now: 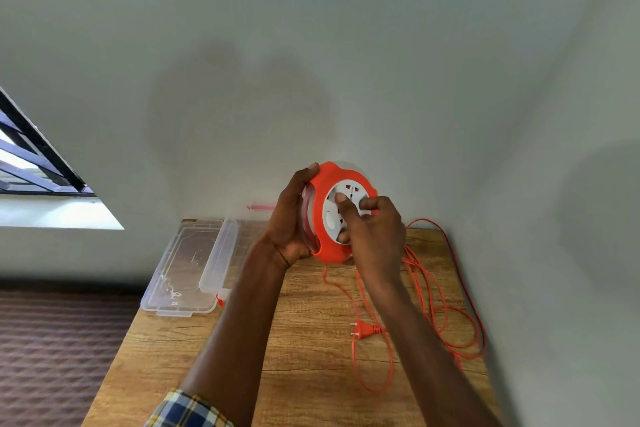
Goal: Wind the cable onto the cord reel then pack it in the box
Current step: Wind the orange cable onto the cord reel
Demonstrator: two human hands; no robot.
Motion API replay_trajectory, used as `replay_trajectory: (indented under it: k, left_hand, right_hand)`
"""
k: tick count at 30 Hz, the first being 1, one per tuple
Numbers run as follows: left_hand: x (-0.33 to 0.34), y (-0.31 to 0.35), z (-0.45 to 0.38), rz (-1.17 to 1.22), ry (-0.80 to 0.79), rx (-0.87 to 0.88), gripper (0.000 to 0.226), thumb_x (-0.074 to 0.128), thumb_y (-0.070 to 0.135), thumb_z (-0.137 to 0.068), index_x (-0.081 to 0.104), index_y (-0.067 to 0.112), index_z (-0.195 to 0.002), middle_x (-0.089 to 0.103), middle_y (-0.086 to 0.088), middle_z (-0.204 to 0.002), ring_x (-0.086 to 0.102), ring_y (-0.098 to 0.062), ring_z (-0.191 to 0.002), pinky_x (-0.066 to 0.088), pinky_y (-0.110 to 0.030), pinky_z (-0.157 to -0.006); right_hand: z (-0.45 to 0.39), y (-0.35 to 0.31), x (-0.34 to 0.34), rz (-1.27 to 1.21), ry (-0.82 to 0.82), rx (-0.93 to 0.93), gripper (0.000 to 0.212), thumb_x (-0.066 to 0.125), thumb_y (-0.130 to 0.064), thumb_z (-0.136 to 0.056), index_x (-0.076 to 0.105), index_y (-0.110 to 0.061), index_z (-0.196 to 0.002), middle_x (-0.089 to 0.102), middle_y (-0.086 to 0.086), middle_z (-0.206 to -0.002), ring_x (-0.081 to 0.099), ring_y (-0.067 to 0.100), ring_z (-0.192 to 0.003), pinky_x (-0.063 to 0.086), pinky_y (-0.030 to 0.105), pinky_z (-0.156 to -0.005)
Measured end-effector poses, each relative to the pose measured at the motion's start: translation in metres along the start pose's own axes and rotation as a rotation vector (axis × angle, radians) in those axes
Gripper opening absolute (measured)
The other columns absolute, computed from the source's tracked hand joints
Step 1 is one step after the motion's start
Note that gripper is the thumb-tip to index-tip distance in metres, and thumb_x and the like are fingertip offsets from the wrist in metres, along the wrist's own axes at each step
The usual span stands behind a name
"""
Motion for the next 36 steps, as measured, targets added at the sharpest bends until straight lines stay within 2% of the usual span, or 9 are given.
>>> replay_trajectory:
  k: [3,6,11,17,20,23,27,31,36]
  left_hand:
    - [0.000,0.006,0.001,0.050,-0.026,0.027,0.068,0.049,0.062,-0.095,0.067,0.011,-0.136,0.069,-0.020,-0.132,0.071,-0.036,-0.111,0.058,-0.049,-0.096]
    - [-0.004,0.010,-0.002,0.060,-0.029,0.036,0.071,0.046,0.064,-0.099,0.060,0.012,-0.145,0.065,-0.019,-0.136,0.067,-0.036,-0.115,0.053,-0.050,-0.102]
    - [-0.014,0.007,-0.005,0.071,-0.027,0.008,0.074,0.044,0.067,-0.099,0.059,0.012,-0.147,0.065,-0.020,-0.135,0.066,-0.037,-0.115,0.051,-0.052,-0.101]
    - [-0.016,0.005,-0.005,0.068,-0.023,0.042,0.073,0.047,0.064,-0.098,0.058,0.012,-0.148,0.066,-0.020,-0.136,0.069,-0.036,-0.113,0.057,-0.051,-0.096]
    - [-0.011,0.006,-0.005,0.044,-0.017,0.051,0.068,0.045,0.061,-0.101,0.062,0.010,-0.143,0.067,-0.021,-0.133,0.068,-0.038,-0.116,0.056,-0.052,-0.099]
    - [-0.005,0.005,-0.003,0.019,-0.045,0.028,0.066,0.046,0.058,-0.101,0.067,0.008,-0.138,0.067,-0.022,-0.133,0.065,-0.040,-0.120,0.052,-0.054,-0.105]
    - [0.000,0.000,-0.002,-0.010,-0.024,0.021,0.064,0.048,0.059,-0.098,0.070,0.009,-0.134,0.069,-0.021,-0.129,0.070,-0.036,-0.111,0.058,-0.048,-0.095]
    - [-0.003,0.003,-0.002,0.027,-0.024,0.033,0.072,0.044,0.060,-0.101,0.058,0.007,-0.147,0.063,-0.022,-0.140,0.063,-0.039,-0.121,0.050,-0.052,-0.106]
    - [-0.005,0.010,0.000,0.070,-0.032,0.058,0.067,0.044,0.061,-0.102,0.063,0.010,-0.140,0.068,-0.019,-0.131,0.068,-0.036,-0.113,0.055,-0.049,-0.097]
  right_hand:
    - [0.000,-0.011,-0.010,0.207,0.023,-0.309,0.038,0.071,-0.055,-0.088,0.061,-0.027,-0.111,0.066,-0.014,-0.075,0.064,0.002,-0.071,0.043,0.022,-0.058]
    - [-0.009,-0.012,-0.012,0.378,-0.079,-0.613,0.035,0.072,-0.035,-0.092,0.063,-0.039,-0.126,0.062,-0.009,-0.109,0.055,0.013,-0.102,0.049,0.026,-0.071]
    - [-0.016,-0.011,-0.017,0.605,-0.307,-0.614,0.061,0.077,-0.034,-0.087,0.051,-0.053,-0.140,0.056,-0.010,-0.126,0.042,0.016,-0.118,0.054,0.037,-0.083]
    - [-0.010,-0.016,-0.012,0.627,-0.288,-0.609,0.060,0.076,-0.034,-0.086,0.054,-0.053,-0.138,0.060,-0.010,-0.120,0.045,0.014,-0.112,0.054,0.033,-0.077]
    - [-0.012,-0.015,-0.015,0.588,-0.230,-0.494,0.056,0.080,-0.044,-0.079,0.059,-0.057,-0.129,0.067,-0.017,-0.110,0.054,0.010,-0.103,0.049,0.028,-0.073]
    - [-0.007,-0.008,-0.010,0.238,-0.129,-0.156,0.056,0.080,-0.065,-0.068,0.069,-0.043,-0.118,0.074,-0.013,-0.089,0.068,0.004,-0.082,0.057,0.031,-0.072]
    - [0.000,-0.005,-0.002,-0.230,-0.129,0.269,0.039,0.079,-0.050,-0.081,0.067,-0.018,-0.101,0.075,0.004,-0.065,0.075,0.017,-0.064,0.063,0.047,-0.070]
    - [-0.005,-0.004,-0.014,0.138,-0.055,-0.195,0.030,0.072,-0.052,-0.088,0.062,-0.031,-0.108,0.073,-0.008,-0.071,0.071,0.005,-0.067,0.058,0.035,-0.062]
    - [-0.013,-0.007,-0.014,0.495,-0.212,-0.632,0.041,0.070,-0.039,-0.092,0.060,-0.043,-0.132,0.060,-0.008,-0.121,0.049,0.015,-0.113,0.051,0.029,-0.075]
Point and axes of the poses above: each hand's wrist, its own z-axis away from the middle knuckle, its own x-axis out of the palm, y = z × x, the point moved 3 cm from there along -z, towards the middle knuckle
